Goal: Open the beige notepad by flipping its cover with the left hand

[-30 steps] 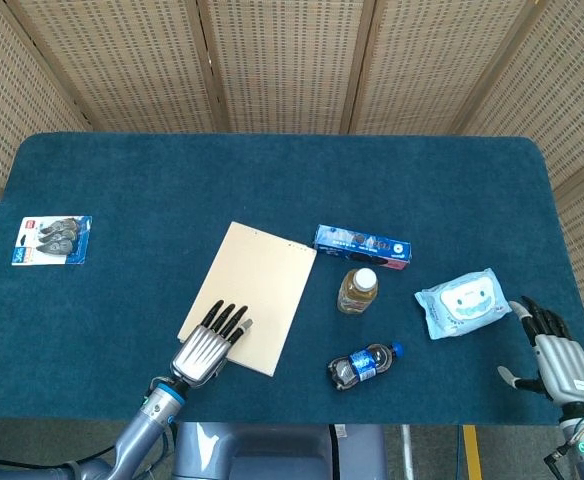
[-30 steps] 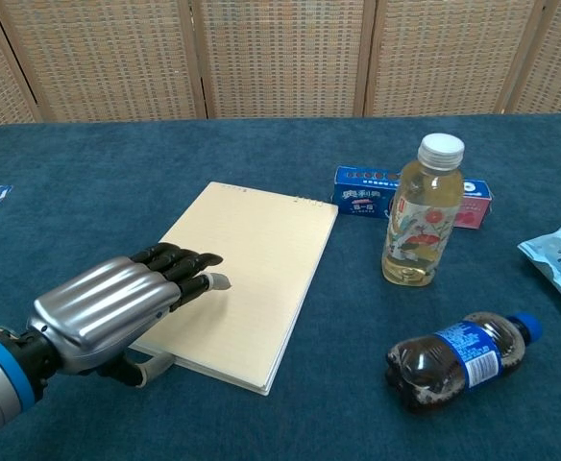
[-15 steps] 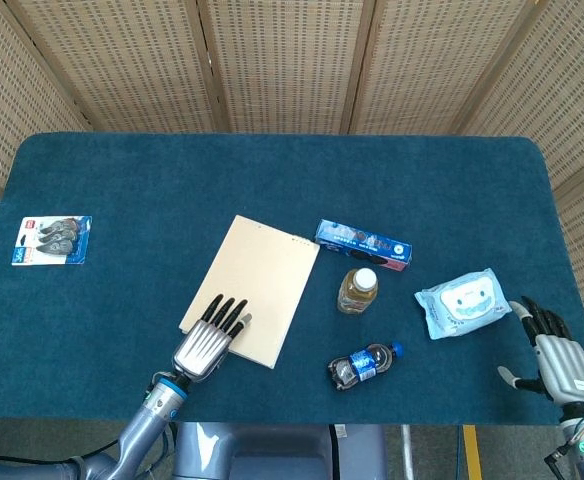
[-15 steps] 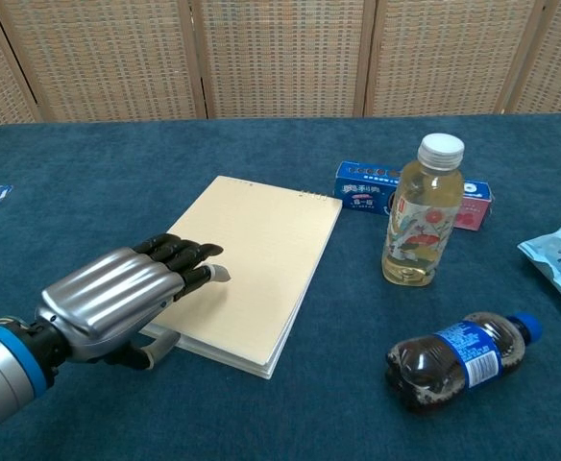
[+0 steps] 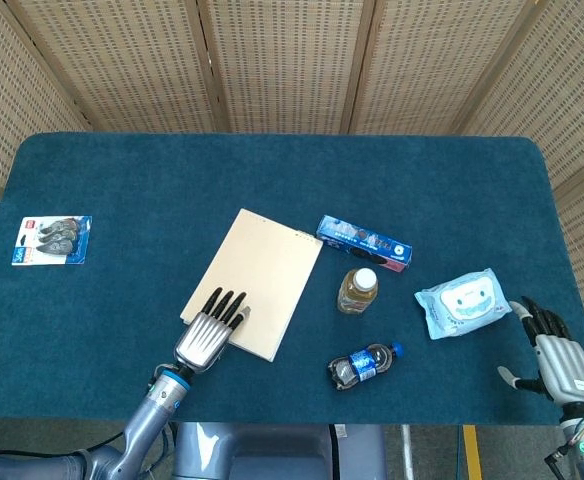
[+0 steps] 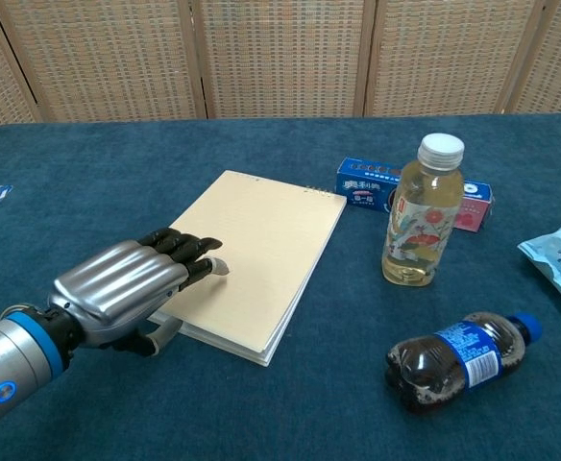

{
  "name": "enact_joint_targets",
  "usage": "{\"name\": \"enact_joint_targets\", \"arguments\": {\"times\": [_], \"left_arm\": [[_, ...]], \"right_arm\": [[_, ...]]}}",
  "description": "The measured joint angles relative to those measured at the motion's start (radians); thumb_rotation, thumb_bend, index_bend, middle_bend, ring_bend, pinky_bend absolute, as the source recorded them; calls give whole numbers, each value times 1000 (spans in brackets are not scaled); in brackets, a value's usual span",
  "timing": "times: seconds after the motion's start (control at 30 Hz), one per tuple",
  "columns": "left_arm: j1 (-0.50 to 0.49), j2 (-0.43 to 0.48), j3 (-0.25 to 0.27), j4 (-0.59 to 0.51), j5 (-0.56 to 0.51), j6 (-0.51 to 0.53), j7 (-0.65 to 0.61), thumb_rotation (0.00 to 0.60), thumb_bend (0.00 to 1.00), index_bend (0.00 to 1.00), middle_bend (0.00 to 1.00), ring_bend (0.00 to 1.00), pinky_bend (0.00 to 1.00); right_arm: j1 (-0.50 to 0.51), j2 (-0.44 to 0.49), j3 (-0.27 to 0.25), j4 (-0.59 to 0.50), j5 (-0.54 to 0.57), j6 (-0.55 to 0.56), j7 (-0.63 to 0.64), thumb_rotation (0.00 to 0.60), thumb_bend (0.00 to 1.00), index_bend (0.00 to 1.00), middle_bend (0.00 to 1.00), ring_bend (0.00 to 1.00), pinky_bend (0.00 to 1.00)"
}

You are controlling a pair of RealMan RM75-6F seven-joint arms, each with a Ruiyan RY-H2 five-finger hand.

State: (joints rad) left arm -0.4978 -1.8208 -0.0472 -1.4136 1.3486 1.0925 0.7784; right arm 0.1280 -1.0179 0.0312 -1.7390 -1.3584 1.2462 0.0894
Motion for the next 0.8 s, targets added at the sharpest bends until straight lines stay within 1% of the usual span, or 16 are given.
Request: {"name": "enact_joint_targets", "arguments": {"times": [0.1, 0.13, 0.53, 0.8], "left_arm": [[-6, -4, -5, 0, -14, -4, 10, 600, 647, 130, 0, 0, 0], [-8, -5, -6, 1, -17, -4, 12, 600, 653, 130, 0, 0, 0], [-25, -8, -18, 8, -41, -6, 25, 600, 655, 130, 0, 0, 0], [-38, -17, -41, 23, -59, 3, 35, 600, 660, 135, 0, 0, 0]], "right_arm": [[0, 0, 0, 0, 0, 0, 1, 600, 260, 0, 0, 0, 0], [0, 0, 0, 0, 0, -1, 2, 600, 260, 0, 0, 0, 0], [0, 2, 0, 0, 2, -3, 4, 600, 260, 0, 0, 0, 0], [0, 2, 1, 1, 3, -2, 7, 600, 260, 0, 0, 0, 0]]}}
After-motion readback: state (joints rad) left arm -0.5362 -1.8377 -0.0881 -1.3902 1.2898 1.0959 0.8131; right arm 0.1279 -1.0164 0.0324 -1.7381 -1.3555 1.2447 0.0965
